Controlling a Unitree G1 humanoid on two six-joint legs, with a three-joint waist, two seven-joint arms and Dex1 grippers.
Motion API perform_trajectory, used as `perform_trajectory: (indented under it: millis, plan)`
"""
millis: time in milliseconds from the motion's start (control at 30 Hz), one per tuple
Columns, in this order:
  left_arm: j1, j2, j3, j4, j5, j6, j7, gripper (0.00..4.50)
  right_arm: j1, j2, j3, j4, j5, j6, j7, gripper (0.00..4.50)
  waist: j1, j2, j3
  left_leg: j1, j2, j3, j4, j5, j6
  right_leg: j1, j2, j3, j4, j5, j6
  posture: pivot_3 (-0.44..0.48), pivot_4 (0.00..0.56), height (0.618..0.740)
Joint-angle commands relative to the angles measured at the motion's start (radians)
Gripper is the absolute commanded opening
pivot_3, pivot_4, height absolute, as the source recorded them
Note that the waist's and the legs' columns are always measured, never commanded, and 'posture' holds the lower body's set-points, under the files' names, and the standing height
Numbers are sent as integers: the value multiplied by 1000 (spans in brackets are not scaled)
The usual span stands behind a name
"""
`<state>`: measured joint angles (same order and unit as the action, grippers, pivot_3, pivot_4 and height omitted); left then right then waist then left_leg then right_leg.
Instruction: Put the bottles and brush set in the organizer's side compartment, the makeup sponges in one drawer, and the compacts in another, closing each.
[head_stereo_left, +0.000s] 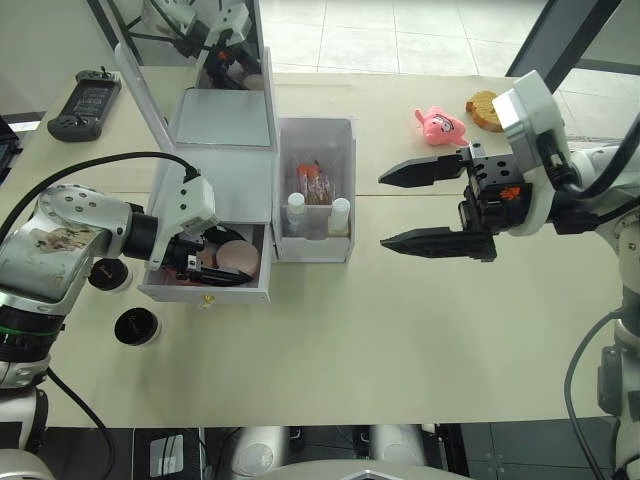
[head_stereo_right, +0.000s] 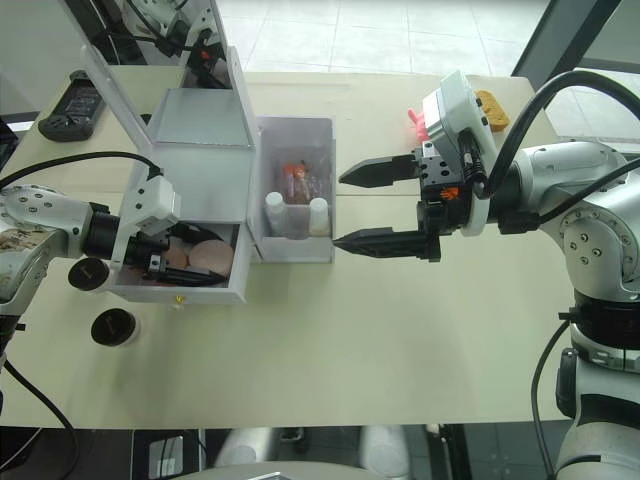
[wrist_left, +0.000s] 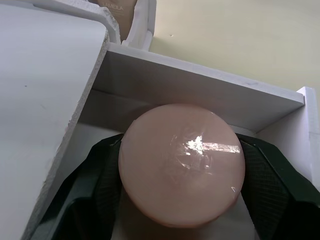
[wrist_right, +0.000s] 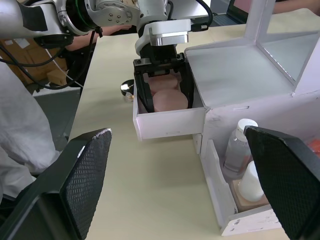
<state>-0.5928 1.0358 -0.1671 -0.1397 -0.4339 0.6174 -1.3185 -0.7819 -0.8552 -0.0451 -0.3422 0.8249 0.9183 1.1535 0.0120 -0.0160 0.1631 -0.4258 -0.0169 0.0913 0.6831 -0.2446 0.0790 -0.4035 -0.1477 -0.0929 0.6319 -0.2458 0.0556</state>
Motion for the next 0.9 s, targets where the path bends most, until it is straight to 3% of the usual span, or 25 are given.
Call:
perform_trajectory:
  millis: [33, 367, 533, 633, 733, 833, 900]
  plan:
    - [-43, 4, 57, -11, -23, 15, -9, 4356, -24, -10, -11, -5, -9, -33, 2, 4500, 2, 0, 0, 0, 0, 0, 0, 0, 0, 0, 0, 0, 0, 0, 0, 0, 150, 740]
    - [-109, 118, 188, -31, -116, 105, -75, 4476, 18, -7, -3, 28, -55, -113, 48, 4500, -2, 0, 0, -2, 0, -2, 3, 0, 0, -1, 0, -1, 0, 0, 0, 0, 150, 740]
    - [-51, 171, 356, -99, -252, 210, -82, 4476, 29, -9, -2, 51, -68, -153, 81, 4500, -4, 0, 0, -2, 0, -2, 3, 0, 0, -1, 0, -1, 1, 0, 0, 0, 150, 740]
    - [63, 120, 554, -184, -411, 305, -39, 4476, 11, -10, -7, 65, -52, -162, 113, 4500, -7, 0, 0, -2, 1, -2, 3, 0, 0, 0, 0, 0, 1, 0, 0, 0, 150, 740]
    - [291, 35, 748, -322, -475, 357, 31, 4476, -28, -9, -8, 68, -21, -147, 142, 4500, -12, 0, 0, 0, 2, -2, 3, 0, 0, 0, -1, 1, 0, 0, 0, 0, 150, 740]
    - [499, -43, 928, -443, -562, 424, 93, 3900, -55, -15, -2, 77, -10, -136, 168, 4500, -16, -1, 1, 1, 3, -2, 3, 0, 0, 2, 0, 0, 0, 0, 0, 0, 150, 740]
    - [645, -96, 1062, -508, -647, 469, 110, 3278, -75, -15, 12, 95, -17, -139, 180, 4500, -21, -1, 1, 1, 4, -3, 3, 0, -1, 2, 0, 1, -1, 0, 0, 0, 150, 740]
